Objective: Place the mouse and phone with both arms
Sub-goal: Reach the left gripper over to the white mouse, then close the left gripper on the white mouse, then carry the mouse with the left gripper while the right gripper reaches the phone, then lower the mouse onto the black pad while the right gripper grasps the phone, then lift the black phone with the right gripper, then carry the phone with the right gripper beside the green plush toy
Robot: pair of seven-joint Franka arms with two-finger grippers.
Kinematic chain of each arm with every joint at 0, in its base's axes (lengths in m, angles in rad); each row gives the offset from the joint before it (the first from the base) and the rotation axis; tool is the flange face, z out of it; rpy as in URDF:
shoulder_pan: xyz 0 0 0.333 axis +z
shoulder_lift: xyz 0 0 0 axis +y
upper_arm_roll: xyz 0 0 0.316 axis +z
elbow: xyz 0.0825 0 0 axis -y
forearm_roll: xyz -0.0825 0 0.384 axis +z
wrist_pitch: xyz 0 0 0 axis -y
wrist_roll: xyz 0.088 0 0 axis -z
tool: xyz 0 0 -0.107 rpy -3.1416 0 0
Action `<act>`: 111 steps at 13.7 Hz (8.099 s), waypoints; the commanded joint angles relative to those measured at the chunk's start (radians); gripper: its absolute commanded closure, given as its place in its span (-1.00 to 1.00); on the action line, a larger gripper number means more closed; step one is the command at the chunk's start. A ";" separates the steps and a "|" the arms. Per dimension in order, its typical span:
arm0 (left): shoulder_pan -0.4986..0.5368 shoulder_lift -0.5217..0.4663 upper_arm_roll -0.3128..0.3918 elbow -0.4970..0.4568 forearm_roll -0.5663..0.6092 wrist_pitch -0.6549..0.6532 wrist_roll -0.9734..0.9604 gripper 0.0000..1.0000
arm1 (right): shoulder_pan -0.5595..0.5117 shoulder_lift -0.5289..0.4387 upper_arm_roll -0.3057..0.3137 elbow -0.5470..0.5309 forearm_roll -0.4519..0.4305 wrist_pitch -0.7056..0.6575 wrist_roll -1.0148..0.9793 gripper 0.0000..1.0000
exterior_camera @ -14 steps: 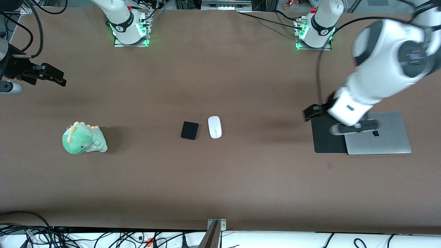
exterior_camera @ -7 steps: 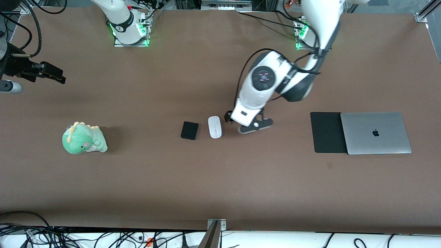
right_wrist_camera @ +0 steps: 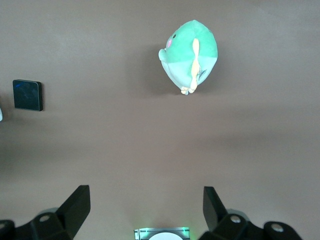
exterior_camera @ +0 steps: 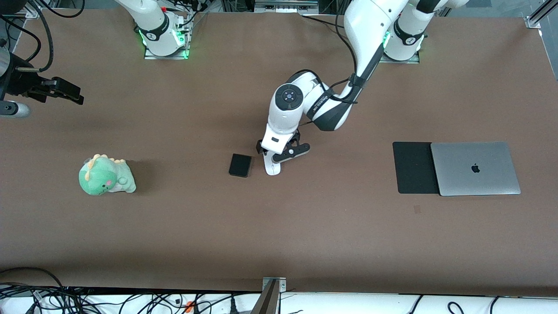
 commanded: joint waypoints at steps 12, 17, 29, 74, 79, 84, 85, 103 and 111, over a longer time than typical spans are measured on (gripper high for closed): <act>-0.130 0.179 0.136 0.163 0.023 -0.010 -0.070 -1.00 | -0.006 -0.006 0.005 0.012 0.000 -0.042 -0.009 -1.00; -0.138 0.185 0.140 0.161 0.023 -0.005 -0.066 -0.54 | -0.006 -0.006 0.005 0.012 0.001 -0.042 -0.009 -1.00; 0.021 0.058 0.172 0.132 0.046 -0.163 0.139 -0.16 | -0.006 0.000 0.005 0.012 0.007 -0.037 -0.009 -1.00; 0.646 -0.633 0.152 -0.286 -0.010 -0.405 1.117 -1.00 | 0.574 0.663 0.005 -0.221 0.035 1.187 0.756 -1.00; 0.646 -0.630 0.153 -0.106 -0.010 -0.571 1.111 -1.00 | 0.576 0.663 0.007 -0.247 -0.002 1.191 0.753 -1.00; 0.654 -0.631 0.163 -0.055 -0.032 -0.641 1.117 -1.00 | 0.594 0.692 0.005 -0.250 -0.002 1.227 0.753 -0.80; 0.654 -0.630 0.163 -0.055 -0.023 -0.651 1.120 -1.00 | 0.596 0.692 0.005 -0.250 -0.003 1.225 0.751 -0.73; 0.654 -0.625 0.178 -0.056 -0.035 -0.674 1.241 -1.00 | 0.354 0.517 -0.056 -0.248 0.044 0.947 0.218 1.00; 0.654 -0.624 0.176 -0.056 -0.035 -0.675 1.241 -1.00 | 0.219 0.508 -0.058 -0.388 0.276 1.081 -0.172 1.00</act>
